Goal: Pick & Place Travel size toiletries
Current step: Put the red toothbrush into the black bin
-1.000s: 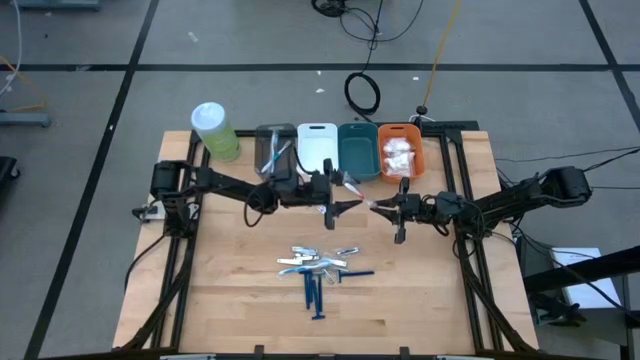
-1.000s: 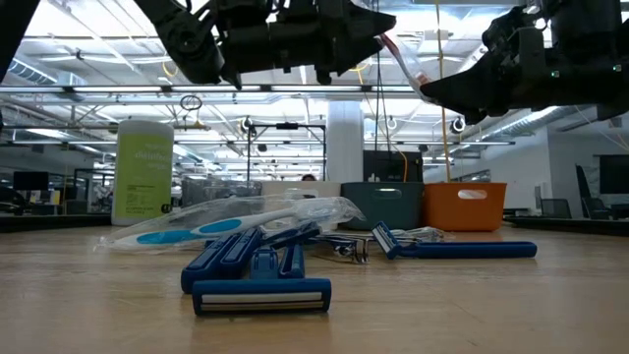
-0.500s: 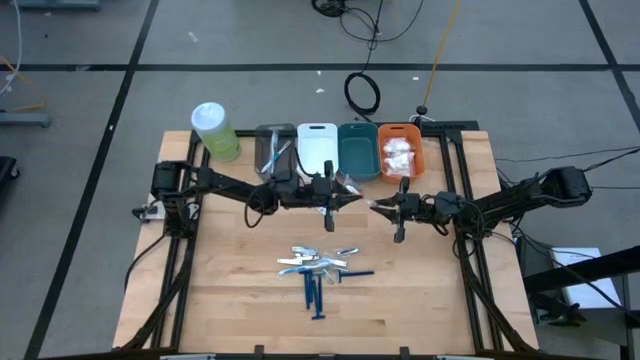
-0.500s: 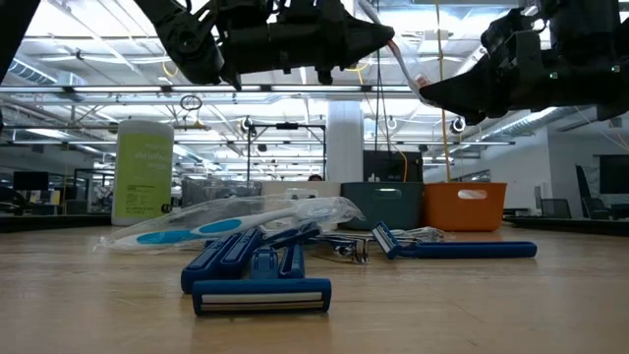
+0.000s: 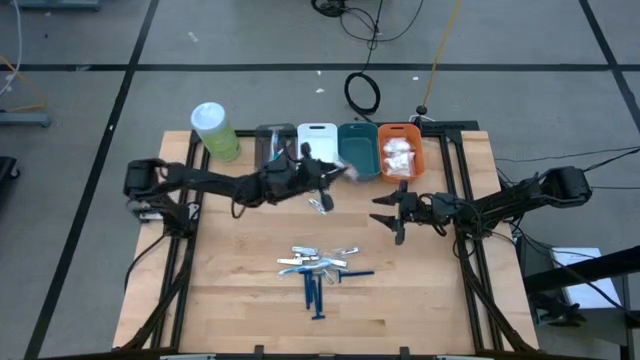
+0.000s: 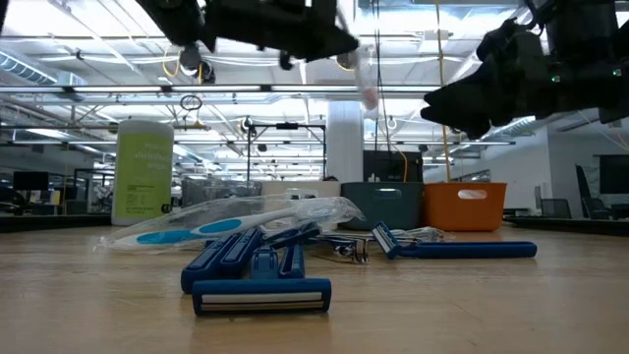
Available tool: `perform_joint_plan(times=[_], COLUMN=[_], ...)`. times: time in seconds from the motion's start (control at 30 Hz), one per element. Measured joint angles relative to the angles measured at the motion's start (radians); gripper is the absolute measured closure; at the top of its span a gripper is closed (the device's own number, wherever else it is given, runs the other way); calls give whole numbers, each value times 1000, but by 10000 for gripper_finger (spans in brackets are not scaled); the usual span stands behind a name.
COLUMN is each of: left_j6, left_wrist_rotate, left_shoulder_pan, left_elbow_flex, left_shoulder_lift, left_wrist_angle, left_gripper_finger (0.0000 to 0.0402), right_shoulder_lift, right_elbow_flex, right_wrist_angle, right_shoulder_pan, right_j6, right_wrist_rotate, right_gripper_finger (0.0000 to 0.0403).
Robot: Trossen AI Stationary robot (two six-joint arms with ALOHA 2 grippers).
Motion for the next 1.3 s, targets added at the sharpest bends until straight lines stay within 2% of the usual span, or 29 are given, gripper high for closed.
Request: perform_joint_plan(times=[0.13, 0.33, 0.43, 0.5, 0.63, 0.8, 0.87, 1.0, 1.3], left_j6=[-23, -95, -209, -309, -424, -476, -521, -573, -555], left_wrist_rotate=[-170, -606, -701, -664, -433, -247, -179, -113, -105], left_shoulder_pan=[-3, 12, 63, 115, 231, 344, 380, 425, 443], left_elbow_flex=[0, 0, 0, 0, -2, -2, -2, 0, 0], left_shoulder_lift=[-118, -226, -226, -217, -162, -124, -115, -120, -121], left_wrist_angle=[-250, -635, -814, -903, -976, -957, -962, -980, -1124], left_gripper_finger=[392, 392, 392, 392, 388, 392, 382, 326, 174], right_shoulder_lift=[0, 0, 0, 0, 0, 0, 0, 0, 0], right_elbow_flex=[0, 0, 0, 0, 0, 1, 1, 1, 1], right_wrist_angle=[0, -2, -1, 0, 5, 5, 2, -3, -6], right_shoulder_pan=[0, 0, 0, 0, 0, 0, 0, 0, 0], right_j6=[-2, -4, -4, -4, -4, -4, -4, -4, -4], right_wrist_rotate=[3, 4, 5, 6, 6, 7, 7, 7, 7], right_gripper_finger=[163, 157, 164, 169, 176, 179, 179, 179, 180])
